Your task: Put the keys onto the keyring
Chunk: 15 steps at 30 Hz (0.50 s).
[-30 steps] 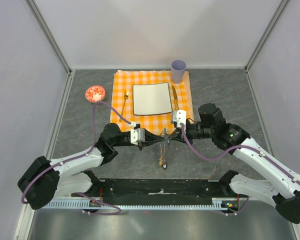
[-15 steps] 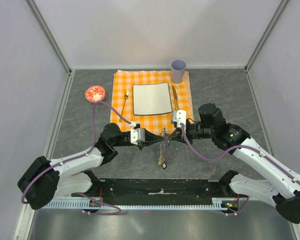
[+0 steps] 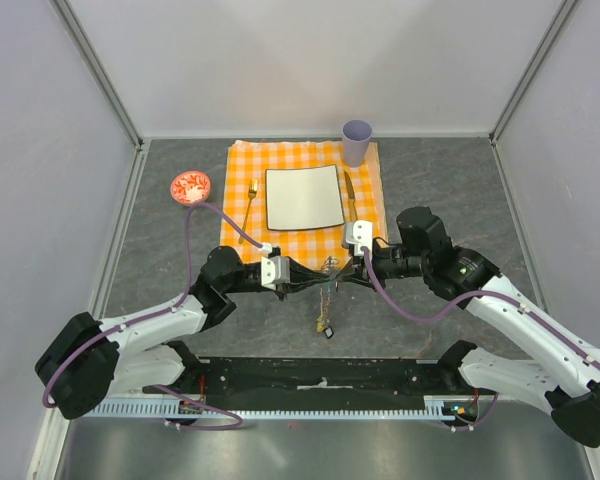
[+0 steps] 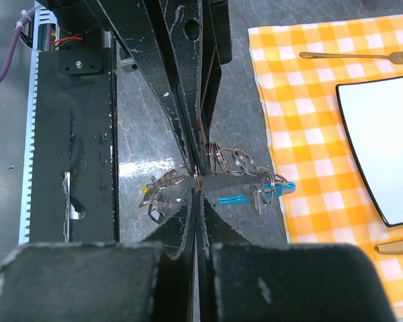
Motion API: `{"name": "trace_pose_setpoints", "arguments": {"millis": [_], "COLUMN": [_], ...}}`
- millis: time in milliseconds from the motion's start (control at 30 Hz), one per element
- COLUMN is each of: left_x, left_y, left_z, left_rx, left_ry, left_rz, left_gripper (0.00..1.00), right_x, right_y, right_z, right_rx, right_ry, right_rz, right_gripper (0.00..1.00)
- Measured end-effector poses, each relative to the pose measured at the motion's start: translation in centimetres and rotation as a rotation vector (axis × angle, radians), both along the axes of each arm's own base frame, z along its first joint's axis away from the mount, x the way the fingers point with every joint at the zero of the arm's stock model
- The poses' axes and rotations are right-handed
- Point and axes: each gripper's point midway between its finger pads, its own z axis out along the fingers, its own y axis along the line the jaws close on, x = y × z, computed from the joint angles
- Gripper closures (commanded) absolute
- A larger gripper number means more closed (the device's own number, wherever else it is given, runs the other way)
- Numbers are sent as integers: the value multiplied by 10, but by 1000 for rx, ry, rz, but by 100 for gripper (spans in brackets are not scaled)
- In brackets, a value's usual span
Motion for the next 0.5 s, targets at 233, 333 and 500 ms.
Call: {"name": "trace_pose_setpoints", "arguments": {"millis": [233,333,500], "left_x": [0,-1,-3], "left_y": [0,0,1], "left_z": [0,0,1], "left_rx": [0,-1,-5], "left_ry": [5,9,9], "left_rz": [-1,-3,-14], "left_gripper": [98,98,98], "right_x": [0,0,-3], "right_y": [0,0,1], "right_z": [0,0,0], "right_rx": [0,1,6], "right_ry": [2,3,12], "right_rz": [2,4,14], "right_gripper": [100,100,100]}}
